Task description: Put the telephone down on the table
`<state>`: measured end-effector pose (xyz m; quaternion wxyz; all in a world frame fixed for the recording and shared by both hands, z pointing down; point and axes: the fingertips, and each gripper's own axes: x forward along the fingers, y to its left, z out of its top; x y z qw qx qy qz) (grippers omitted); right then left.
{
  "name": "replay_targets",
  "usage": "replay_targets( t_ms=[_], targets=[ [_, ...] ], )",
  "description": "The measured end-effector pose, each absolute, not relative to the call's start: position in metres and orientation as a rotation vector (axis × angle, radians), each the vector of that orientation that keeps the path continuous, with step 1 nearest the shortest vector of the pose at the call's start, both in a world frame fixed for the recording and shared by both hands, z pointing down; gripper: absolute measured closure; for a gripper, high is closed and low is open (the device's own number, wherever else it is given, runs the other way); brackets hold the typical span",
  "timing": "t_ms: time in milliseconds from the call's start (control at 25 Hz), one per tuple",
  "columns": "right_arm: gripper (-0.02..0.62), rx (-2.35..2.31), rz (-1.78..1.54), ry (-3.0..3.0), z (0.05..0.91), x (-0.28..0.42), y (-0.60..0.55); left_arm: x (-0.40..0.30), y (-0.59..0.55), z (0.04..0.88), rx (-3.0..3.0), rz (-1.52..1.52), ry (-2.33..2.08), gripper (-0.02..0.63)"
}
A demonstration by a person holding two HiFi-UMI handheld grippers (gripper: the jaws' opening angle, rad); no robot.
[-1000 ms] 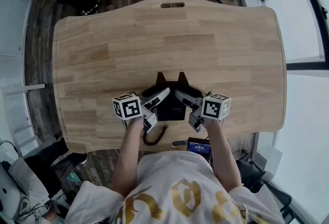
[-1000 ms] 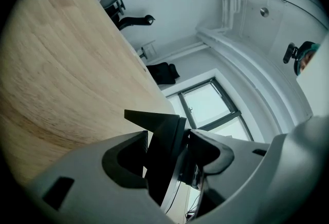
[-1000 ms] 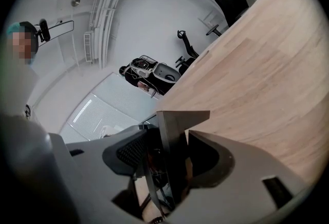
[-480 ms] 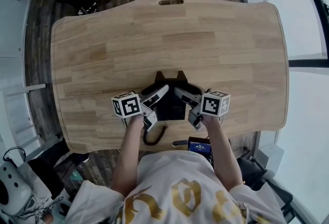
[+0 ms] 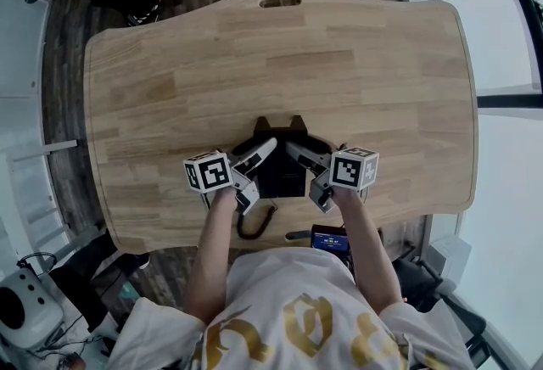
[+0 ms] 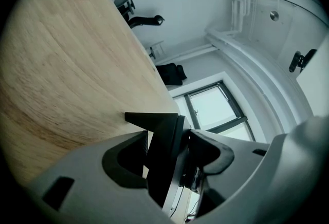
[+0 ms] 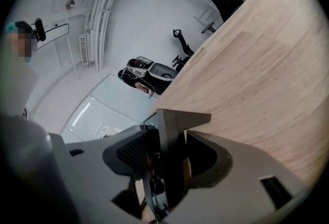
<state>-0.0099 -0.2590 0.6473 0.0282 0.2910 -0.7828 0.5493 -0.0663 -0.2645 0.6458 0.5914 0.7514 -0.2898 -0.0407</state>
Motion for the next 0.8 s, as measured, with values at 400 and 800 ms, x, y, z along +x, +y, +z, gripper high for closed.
replay_targets(
  t_ms=[400,800],
  targets=[
    [0.367,0.979,1.690,-2.380,0.646,-0.006,-0.256,-0.068,-0.263,0.645,1.770,-0.049,-0.761,0.354],
    [0.367,1.159,1.625,-2.323,0.643,0.021,-0.249,-0.081,-0.264,0.643,1.775,0.030,-0.913,0.302]
  ],
)
